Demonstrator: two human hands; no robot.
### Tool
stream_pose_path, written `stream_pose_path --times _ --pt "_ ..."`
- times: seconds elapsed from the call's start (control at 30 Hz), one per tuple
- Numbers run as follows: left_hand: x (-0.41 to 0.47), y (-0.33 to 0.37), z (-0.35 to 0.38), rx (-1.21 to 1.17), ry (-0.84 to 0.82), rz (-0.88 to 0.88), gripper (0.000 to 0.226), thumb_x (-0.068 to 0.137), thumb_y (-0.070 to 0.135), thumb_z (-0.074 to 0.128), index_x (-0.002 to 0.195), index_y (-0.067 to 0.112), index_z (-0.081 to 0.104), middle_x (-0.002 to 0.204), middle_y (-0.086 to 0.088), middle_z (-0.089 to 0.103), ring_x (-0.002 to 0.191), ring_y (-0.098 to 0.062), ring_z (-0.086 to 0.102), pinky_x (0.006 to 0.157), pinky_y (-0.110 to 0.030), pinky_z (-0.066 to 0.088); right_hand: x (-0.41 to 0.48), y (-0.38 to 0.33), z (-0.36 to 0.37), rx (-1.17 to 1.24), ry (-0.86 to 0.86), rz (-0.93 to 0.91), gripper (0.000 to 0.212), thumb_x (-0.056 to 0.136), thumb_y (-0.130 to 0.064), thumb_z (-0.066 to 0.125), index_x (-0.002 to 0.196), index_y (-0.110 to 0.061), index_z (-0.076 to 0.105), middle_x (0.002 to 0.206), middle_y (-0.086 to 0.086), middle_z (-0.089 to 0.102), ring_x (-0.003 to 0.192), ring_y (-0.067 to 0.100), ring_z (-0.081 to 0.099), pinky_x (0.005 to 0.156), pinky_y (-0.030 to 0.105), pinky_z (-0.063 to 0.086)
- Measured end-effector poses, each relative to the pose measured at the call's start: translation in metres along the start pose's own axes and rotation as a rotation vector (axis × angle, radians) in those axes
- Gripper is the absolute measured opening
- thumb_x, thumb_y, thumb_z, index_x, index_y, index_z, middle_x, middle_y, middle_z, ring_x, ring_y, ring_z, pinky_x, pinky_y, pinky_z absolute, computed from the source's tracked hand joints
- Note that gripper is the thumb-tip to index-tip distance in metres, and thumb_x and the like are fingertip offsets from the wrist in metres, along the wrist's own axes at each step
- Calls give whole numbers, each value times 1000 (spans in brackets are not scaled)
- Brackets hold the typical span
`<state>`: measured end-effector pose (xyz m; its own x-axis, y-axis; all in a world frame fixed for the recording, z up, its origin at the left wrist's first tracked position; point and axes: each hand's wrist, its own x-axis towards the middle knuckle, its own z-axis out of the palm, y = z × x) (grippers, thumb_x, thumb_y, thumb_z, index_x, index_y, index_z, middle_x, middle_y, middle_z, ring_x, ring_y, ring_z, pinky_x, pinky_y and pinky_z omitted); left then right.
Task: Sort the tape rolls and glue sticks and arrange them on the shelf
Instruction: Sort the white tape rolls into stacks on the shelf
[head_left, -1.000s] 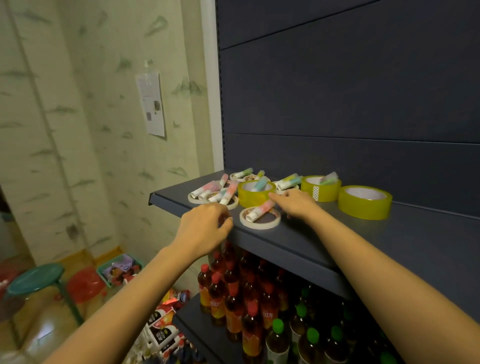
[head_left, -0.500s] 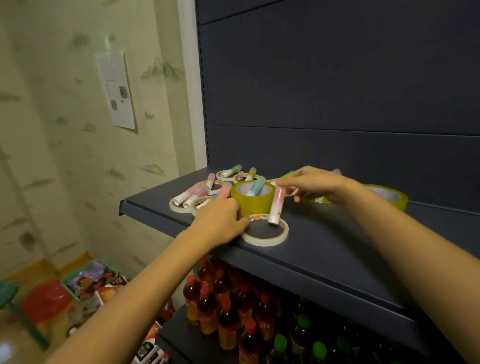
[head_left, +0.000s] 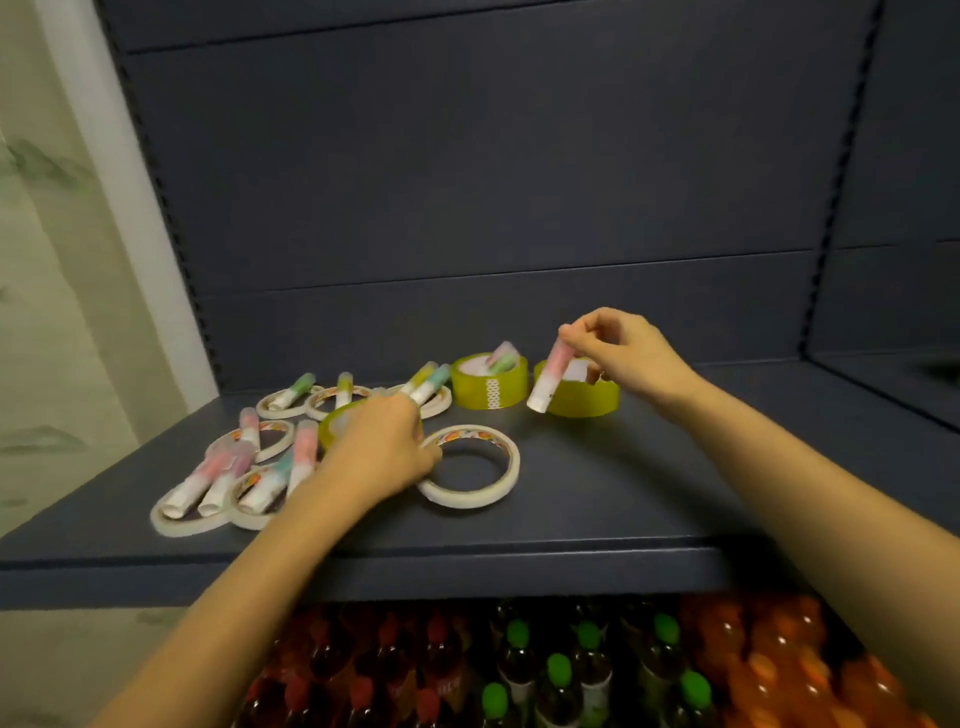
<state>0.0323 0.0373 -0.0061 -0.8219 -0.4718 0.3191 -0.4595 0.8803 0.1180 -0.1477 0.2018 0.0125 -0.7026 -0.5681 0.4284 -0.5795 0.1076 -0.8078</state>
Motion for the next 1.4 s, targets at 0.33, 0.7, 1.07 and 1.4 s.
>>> stream_pose_path --times 0.33,0.7,1.07,1.4 --pt "22 98 20 -298 -12 301 22 76 18 66 63 0 68 63 -19 65 65 -28 60 60 -30 41 -98 21 -105 -346 313 120 25 90 -39 58 96 -15 62 90 -7 65 54 9 61 68 28 49" --pt "8 271 29 -397 -65 419 19 75 23 69 68 5 71 56 -5 62 57 -20 59 55 -30 48 -180 47 -251 -523 436 229 23 91 -37 57 91 -14 59 85 -2 65 59 16 64 72 34 50" --pt "-16 423 36 -457 -101 404 21 78 18 68 68 0 71 63 -13 68 63 -28 66 67 -37 58 -216 101 -384 -536 454 195 18 89 -40 58 89 -23 59 90 -9 63 50 7 61 69 35 52" --pt "3 483 47 -421 -93 325 21 79 17 67 70 -1 71 69 -17 71 59 -26 65 66 -36 59 -191 134 -442 -572 415 146 17 91 -40 55 94 -24 59 92 -11 62 53 9 62 69 33 49"
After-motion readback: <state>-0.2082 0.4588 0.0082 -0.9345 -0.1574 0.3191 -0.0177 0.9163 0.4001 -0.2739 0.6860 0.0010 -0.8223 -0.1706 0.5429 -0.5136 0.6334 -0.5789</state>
